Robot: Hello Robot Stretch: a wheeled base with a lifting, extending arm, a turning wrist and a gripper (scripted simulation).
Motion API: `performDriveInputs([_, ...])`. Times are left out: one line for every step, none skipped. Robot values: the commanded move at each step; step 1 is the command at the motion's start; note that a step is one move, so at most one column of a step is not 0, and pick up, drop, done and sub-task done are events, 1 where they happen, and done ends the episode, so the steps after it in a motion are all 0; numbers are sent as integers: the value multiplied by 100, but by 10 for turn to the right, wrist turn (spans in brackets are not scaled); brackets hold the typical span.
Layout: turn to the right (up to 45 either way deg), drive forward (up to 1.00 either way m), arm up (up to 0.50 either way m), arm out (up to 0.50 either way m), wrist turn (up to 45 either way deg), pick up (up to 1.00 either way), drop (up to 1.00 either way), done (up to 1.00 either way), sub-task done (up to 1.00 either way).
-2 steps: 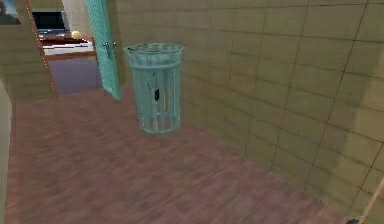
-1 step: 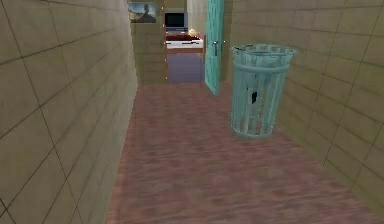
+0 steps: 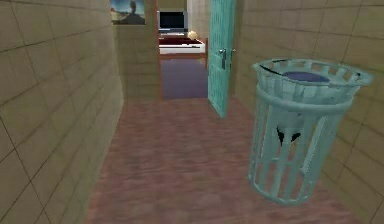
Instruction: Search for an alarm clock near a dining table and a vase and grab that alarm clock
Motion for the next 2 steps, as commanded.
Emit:
performDriveInputs([-30, 0, 0, 0, 0, 0, 0, 0, 0])
performDriveInputs([0, 100, 0, 0, 0, 0, 0, 0, 0])
